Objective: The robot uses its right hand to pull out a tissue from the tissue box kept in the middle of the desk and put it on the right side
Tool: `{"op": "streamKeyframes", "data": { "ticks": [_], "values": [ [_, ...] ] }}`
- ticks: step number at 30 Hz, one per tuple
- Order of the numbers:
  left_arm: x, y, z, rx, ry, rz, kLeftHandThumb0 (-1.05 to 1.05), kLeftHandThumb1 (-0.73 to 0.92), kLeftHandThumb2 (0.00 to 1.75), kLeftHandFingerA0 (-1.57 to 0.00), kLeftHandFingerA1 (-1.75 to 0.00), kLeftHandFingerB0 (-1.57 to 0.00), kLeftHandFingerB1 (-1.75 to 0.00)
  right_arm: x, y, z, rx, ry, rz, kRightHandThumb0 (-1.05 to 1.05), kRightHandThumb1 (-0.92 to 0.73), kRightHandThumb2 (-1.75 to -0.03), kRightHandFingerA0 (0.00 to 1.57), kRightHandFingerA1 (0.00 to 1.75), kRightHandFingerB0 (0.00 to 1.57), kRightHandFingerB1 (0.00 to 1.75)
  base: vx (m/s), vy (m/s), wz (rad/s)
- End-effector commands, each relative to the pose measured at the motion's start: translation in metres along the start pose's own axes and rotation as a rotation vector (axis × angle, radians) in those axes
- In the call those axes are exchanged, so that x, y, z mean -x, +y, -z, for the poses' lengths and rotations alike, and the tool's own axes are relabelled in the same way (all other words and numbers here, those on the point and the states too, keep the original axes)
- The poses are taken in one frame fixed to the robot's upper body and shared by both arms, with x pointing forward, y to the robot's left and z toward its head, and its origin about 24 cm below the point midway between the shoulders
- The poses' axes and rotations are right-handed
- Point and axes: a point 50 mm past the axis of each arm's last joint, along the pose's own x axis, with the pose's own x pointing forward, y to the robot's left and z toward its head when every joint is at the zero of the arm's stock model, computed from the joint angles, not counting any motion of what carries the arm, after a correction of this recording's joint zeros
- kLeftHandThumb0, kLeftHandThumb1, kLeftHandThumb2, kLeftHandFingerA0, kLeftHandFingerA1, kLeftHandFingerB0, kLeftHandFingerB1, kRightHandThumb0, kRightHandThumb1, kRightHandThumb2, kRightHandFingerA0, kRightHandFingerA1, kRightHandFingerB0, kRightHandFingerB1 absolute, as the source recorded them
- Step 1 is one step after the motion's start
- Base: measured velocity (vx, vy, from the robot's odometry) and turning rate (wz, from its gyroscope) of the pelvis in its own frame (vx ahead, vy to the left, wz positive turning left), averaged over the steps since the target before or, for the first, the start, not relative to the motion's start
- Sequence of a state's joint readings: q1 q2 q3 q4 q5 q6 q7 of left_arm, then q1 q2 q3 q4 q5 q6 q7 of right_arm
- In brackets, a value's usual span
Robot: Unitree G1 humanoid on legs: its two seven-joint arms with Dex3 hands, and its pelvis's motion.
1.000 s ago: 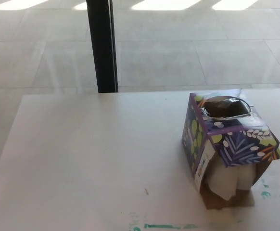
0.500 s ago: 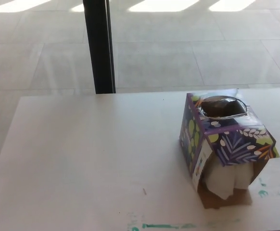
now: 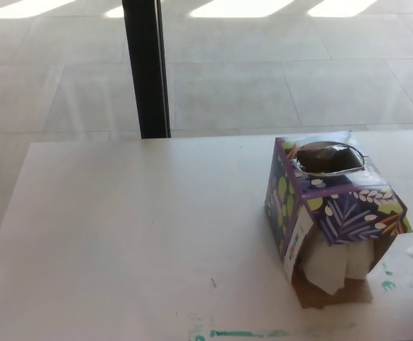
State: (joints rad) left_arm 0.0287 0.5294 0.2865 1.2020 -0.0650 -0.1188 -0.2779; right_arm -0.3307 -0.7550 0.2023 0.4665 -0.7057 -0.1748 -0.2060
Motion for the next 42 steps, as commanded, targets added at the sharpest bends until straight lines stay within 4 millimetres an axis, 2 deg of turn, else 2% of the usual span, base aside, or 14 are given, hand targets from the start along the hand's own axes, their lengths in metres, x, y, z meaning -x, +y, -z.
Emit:
{"op": "streamKeyframes", "data": {
  "ticks": [1, 7, 8, 9, 10, 21, 26, 30, 31, 32, 35, 37, 38, 42],
  "values": [
    [0.002, 0.004, 0.001, 0.020, -0.007, -0.008, -0.80, 0.84, 1.02, -0.73, -1.02, -0.48, -0.91, -0.006, 0.008, -0.009, -0.004, 0.011, -0.076, -0.25, -0.69, -0.60, 0.87, 1.51, 0.78, 0.64, 0.00, 0.000, 0.00],
    [0.002, 0.004, -0.001, 0.003, -0.020, -0.008, -0.81, 0.84, 1.04, -0.72, -1.01, -0.48, -0.91, -0.018, 0.010, -0.012, 0.037, 0.078, -0.121, -0.28, -0.73, -0.64, 0.80, 1.48, 0.68, 0.54, 0.00, 0.000, 0.00],
    [0.002, 0.005, -0.001, 0.003, -0.019, -0.012, -0.81, 0.84, 1.02, -0.73, -1.02, -0.49, -0.91, -0.023, 0.011, -0.010, 0.094, 0.154, -0.191, -0.37, -0.70, -0.61, 0.58, 1.17, 0.29, 0.32, 0.00, 0.000, 0.00],
    [0.002, 0.005, -0.001, 0.003, -0.018, -0.013, -0.82, 0.84, 1.02, -0.74, -1.02, -0.50, -0.91, -0.026, 0.010, -0.008, 0.133, 0.192, -0.231, -0.46, -0.62, -0.58, 0.08, 0.41, 0.02, 0.24, 0.00, 0.000, 0.00],
    [0.002, 0.005, -0.001, 0.006, -0.015, -0.014, -0.81, 0.84, 1.03, -0.72, -1.01, -0.49, -0.91, -0.027, 0.007, -0.006, 0.137, 0.206, -0.257, -0.56, -0.46, -0.68, 0.00, 0.00, 0.00, 0.01, 0.00, 0.000, 0.00],
    [0.002, 0.007, -0.001, 0.012, -0.020, -0.017, -0.81, 0.84, 1.02, -0.72, -1.01, -0.48, -0.91, -0.035, -0.024, 0.000, 0.309, 0.218, -0.268, -0.96, -0.48, -0.57, 0.00, 0.00, 0.00, 0.00, 0.00, 0.000, 0.00],
    [0.003, 0.011, -0.002, 0.000, -0.020, -0.026, -0.79, 0.85, 1.02, -0.75, -1.02, -0.48, -0.89, -0.040, -0.052, 0.005, 0.198, 0.240, -0.230, -0.81, -0.44, -0.55, 0.00, 0.00, 0.00, 0.00, 0.00, 0.000, 0.00],
    [0.004, 0.013, -0.005, -0.008, -0.034, -0.026, -0.78, 0.84, 1.04, -0.75, -1.02, -0.49, -0.91, -0.036, -0.100, 0.015, 0.078, 0.264, -0.101, -0.65, -0.39, -0.62, 0.00, 0.00, 0.00, 0.00, 0.00, 0.000, 0.00],
    [0.003, 0.013, -0.006, 0.000, -0.034, -0.025, -0.78, 0.84, 1.03, -0.72, -1.01, -0.48, -0.90, -0.033, -0.113, 0.019, 0.055, 0.262, -0.062, -0.65, -0.39, -0.62, 0.00, 0.00, 0.00, 0.00, 0.00, 0.000, 0.00],
    [0.003, 0.013, -0.007, 0.012, -0.034, -0.029, -0.81, 0.67, 1.26, -0.75, -0.97, -0.46, -0.82, -0.028, -0.126, 0.021, 0.052, 0.273, -0.017, -0.67, -0.40, -0.63, 0.00, 0.00, 0.00, 0.00, 0.00, 0.000, 0.00],
    [0.004, 0.014, -0.007, 0.007, -0.034, -0.035, -0.82, 0.66, 1.26, -0.79, -0.99, -0.48, -0.84, -0.008, -0.151, 0.031, -0.078, 0.265, 0.116, -0.50, -0.45, -0.66, 0.00, 0.00, 0.00, 0.02, 0.00, 0.000, 0.00],
    [0.004, 0.015, -0.007, 0.023, -0.030, -0.037, -0.82, 0.66, 1.25, -0.78, -0.99, -0.47, -0.83, 0.006, -0.163, 0.039, -0.140, 0.234, 0.199, -0.50, -0.28, -0.62, 0.00, 0.17, 0.00, 0.01, 0.00, 0.000, 0.00],
    [0.004, 0.015, -0.007, 0.013, -0.029, -0.034, -0.78, 0.83, 1.03, -0.75, -1.02, -0.49, -0.91, 0.018, -0.171, 0.046, -0.246, 0.229, 0.249, -0.44, -0.50, -0.69, 0.00, 0.00, 0.04, 0.05, 0.00, 0.000, 0.00],
    [0.005, 0.016, -0.006, -0.005, -0.032, -0.030, -0.83, 0.66, 1.26, -0.76, -0.96, -0.46, -0.82, 0.053, -0.190, 0.067, -0.343, 0.259, 0.336, -0.58, -0.56, -0.68, 0.00, 0.00, 0.07, 0.01, 0.00, 0.000, 0.00]
  ]
}}
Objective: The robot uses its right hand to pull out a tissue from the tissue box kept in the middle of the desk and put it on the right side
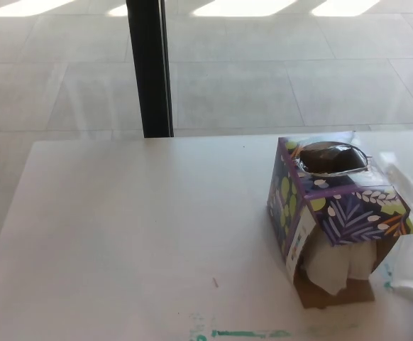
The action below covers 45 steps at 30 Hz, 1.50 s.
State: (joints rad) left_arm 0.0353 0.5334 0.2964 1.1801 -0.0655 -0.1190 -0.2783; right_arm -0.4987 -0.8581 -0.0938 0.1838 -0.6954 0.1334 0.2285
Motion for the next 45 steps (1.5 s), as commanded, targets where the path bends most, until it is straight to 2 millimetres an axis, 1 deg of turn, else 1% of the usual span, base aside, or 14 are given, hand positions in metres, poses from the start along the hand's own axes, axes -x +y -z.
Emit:
{"op": "streamKeyframes", "data": {
  "ticks": [1, 6, 8, 9, 10, 13, 14, 21, 25, 26, 29, 43, 44, 45],
  "values": [
    [0.004, 0.013, -0.003, 0.008, -0.009, -0.023, -0.83, 0.66, 1.26, -0.76, -0.96, -0.46, -0.82, 0.049, -0.061, 0.056, -0.351, 0.037, 0.163, -0.58, -0.56, -0.68, 0.00, 0.00, 0.07, 0.01, 0.00, 0.000, 0.00],
    [0.003, 0.012, -0.001, 0.009, -0.005, -0.026, -0.81, 0.66, 1.25, -0.78, -0.97, -0.46, -0.82, 0.076, -0.052, 0.096, -0.401, 0.149, 0.216, -0.67, -0.61, -0.71, 0.00, 0.03, 0.04, 0.22, 0.00, 0.000, 0.00],
    [0.003, 0.012, -0.002, -0.005, -0.008, -0.024, -0.83, 0.66, 1.26, -0.78, -0.97, -0.47, -0.83, 0.094, -0.036, 0.110, -0.465, 0.215, 0.258, -0.61, -0.62, -0.59, 0.00, 0.40, 0.03, 0.43, 0.00, 0.000, 0.00],
    [0.002, 0.008, -0.004, -0.002, -0.009, -0.018, -0.81, 0.66, 1.26, -0.78, -0.97, -0.47, -0.83, 0.103, -0.027, 0.121, -0.510, 0.219, 0.331, -0.36, -0.47, -1.00, 0.06, 0.58, 0.00, 0.52, 0.00, 0.000, 0.00],
    [0.002, 0.009, -0.003, -0.002, -0.008, -0.019, -0.81, 0.66, 1.25, -0.78, -0.97, -0.47, -0.82, 0.111, -0.016, 0.129, -0.533, 0.296, 0.351, -0.59, -0.62, -0.59, 0.09, 0.69, 0.16, 0.50, 0.00, 0.000, 0.00],
    [0.001, 0.006, -0.005, 0.007, -0.015, -0.017, -0.82, 0.67, 1.25, -0.78, -0.98, -0.46, -0.82, 0.145, 0.023, 0.154, -0.628, 0.514, 0.493, -0.60, -0.49, -0.90, 0.46, 0.79, 0.33, 0.64, 0.00, 0.000, 0.00],
    [0.001, 0.006, -0.005, 0.004, -0.015, -0.020, -0.84, 0.67, 1.26, -0.80, -0.99, -0.47, -0.83, 0.176, 0.061, 0.170, -0.772, 0.693, 0.598, -0.46, -0.63, -0.59, 0.72, 1.16, 0.40, 0.81, 0.00, 0.000, 0.00],
    [0.000, 0.008, -0.009, 0.009, -0.028, -0.020, -0.84, 0.67, 1.26, -0.78, -0.98, -0.45, -0.82, 0.247, 0.146, 0.186, -0.971, 1.118, 0.846, -0.13, -0.68, -0.79, 0.71, 1.75, 0.15, 0.92, 0.00, 0.000, 0.00],
    [0.000, 0.008, -0.010, 0.020, -0.028, -0.025, -0.83, 0.83, 1.03, -0.76, -1.04, -0.49, -0.91, 0.274, 0.176, 0.186, -1.088, 1.302, 0.880, -0.40, -0.68, -0.66, 0.88, 1.75, 0.13, 1.13, 0.00, 0.000, 0.00],
    [-0.001, 0.008, -0.011, 0.043, -0.026, -0.024, -0.84, 0.66, 1.25, -0.78, -0.99, -0.45, -0.83, 0.277, 0.184, 0.184, -1.122, 1.361, 0.847, -0.44, -0.78, -0.50, 0.45, 1.74, 0.11, 1.11, 0.00, 0.000, 0.00],
    [-0.001, 0.007, -0.010, 0.028, -0.024, -0.022, -0.82, 0.84, 1.00, -0.76, -1.03, -0.49, -0.91, 0.282, 0.195, 0.179, -1.144, 1.399, 0.730, -0.56, -0.76, -0.58, 0.33, 1.29, 0.16, 1.07, 0.00, 0.000, 0.00],
    [0.000, 0.004, -0.001, 0.039, -0.006, -0.011, -0.83, 0.66, 1.26, -0.81, -1.00, -0.48, -0.84, 0.282, 0.215, 0.158, -1.264, 1.263, 0.487, -0.51, -0.70, -0.61, 0.58, 1.34, 0.31, 0.85, 0.00, 0.000, 0.00],
    [0.000, 0.004, -0.001, 0.027, -0.007, -0.012, -0.84, 0.67, 1.26, -0.81, -0.99, -0.49, -0.84, 0.281, 0.216, 0.159, -1.265, 1.275, 0.498, -0.53, -0.51, -0.97, 0.80, 1.13, 0.41, 0.79, 0.00, 0.000, 0.00],
    [0.000, 0.003, -0.001, 0.014, -0.010, -0.014, -0.84, 0.66, 1.26, -0.80, -0.99, -0.48, -0.84, 0.280, 0.216, 0.160, -1.263, 1.288, 0.513, -0.50, -0.70, -0.61, 0.68, 1.42, 0.29, 0.97, 0.00, 0.000, 0.00]
  ]
}}
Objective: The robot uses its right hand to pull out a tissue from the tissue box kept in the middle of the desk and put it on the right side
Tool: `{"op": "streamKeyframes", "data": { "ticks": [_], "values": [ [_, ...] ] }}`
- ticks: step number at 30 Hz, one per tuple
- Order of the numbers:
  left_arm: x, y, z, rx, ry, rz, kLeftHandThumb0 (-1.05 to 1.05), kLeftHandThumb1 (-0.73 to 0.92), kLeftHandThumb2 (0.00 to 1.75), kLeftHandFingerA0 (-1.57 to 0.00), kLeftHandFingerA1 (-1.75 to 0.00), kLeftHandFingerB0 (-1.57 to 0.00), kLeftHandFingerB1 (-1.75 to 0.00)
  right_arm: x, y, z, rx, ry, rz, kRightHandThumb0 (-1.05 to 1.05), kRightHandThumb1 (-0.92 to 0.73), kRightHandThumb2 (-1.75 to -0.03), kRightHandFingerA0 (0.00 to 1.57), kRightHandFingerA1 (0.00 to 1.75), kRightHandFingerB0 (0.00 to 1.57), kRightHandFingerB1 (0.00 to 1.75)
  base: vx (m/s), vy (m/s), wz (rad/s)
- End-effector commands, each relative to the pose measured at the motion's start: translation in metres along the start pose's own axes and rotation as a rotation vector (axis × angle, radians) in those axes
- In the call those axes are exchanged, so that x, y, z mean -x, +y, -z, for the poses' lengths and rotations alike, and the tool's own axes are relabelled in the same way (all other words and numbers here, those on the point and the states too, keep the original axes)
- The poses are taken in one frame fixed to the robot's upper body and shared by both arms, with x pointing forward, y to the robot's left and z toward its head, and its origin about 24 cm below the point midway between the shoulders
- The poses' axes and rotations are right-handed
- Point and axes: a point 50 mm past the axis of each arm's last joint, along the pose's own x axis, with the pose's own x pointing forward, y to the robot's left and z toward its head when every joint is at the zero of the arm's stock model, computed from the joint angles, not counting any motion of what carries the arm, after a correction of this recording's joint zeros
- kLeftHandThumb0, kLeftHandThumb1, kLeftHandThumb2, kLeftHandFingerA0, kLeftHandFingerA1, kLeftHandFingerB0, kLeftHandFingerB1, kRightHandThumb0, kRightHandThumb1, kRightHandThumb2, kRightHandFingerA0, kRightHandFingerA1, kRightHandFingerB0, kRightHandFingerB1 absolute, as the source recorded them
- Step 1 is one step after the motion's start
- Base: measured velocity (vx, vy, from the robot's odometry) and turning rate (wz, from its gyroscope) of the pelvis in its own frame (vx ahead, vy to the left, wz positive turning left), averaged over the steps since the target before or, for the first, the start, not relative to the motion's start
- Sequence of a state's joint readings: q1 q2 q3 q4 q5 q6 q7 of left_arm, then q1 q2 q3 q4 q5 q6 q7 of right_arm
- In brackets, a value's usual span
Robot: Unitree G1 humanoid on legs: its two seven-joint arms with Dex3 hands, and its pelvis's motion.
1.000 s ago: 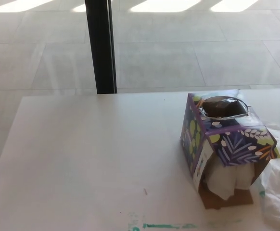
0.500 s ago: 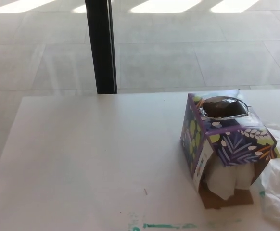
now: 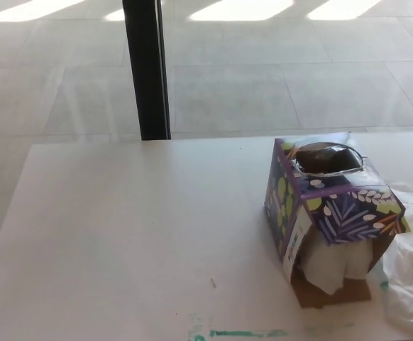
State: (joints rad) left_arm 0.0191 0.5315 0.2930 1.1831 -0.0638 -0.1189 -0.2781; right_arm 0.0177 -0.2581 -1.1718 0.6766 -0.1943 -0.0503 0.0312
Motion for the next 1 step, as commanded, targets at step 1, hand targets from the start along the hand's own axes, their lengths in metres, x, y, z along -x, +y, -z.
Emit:
{"op": "streamKeyframes", "data": {
  "ticks": [1],
  "values": [
    [0.0022, 0.0053, 0.0032, 0.019, 0.001, -0.019, -0.84, 0.66, 1.26, -0.80, -0.99, -0.48, -0.84, 0.0094, -0.0111, 0.0281, -0.287, 0.050, 0.174, -0.50, -0.70, -0.61, 0.68, 1.42, 0.29, 0.97, 0.00, 0.000, 0.00]
  ]
}}
